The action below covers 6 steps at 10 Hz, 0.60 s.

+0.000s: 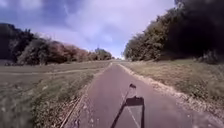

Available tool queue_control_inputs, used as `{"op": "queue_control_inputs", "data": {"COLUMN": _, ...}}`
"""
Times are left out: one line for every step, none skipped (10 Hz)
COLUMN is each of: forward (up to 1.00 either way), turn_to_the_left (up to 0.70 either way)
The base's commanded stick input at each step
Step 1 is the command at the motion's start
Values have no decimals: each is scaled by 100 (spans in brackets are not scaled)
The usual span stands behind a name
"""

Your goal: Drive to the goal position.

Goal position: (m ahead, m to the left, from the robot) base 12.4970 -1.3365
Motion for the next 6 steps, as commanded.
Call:
{"op": "queue_control_inputs", "data": {"forward": 70, "turn_to_the_left": 0}}
{"op": "queue_control_inputs", "data": {"forward": 70, "turn_to_the_left": 0}}
{"op": "queue_control_inputs", "data": {"forward": 70, "turn_to_the_left": 0}}
{"op": "queue_control_inputs", "data": {"forward": 70, "turn_to_the_left": 0}}
{"op": "queue_control_inputs", "data": {"forward": 70, "turn_to_the_left": 0}}
{"op": "queue_control_inputs", "data": {"forward": 70, "turn_to_the_left": 0}}
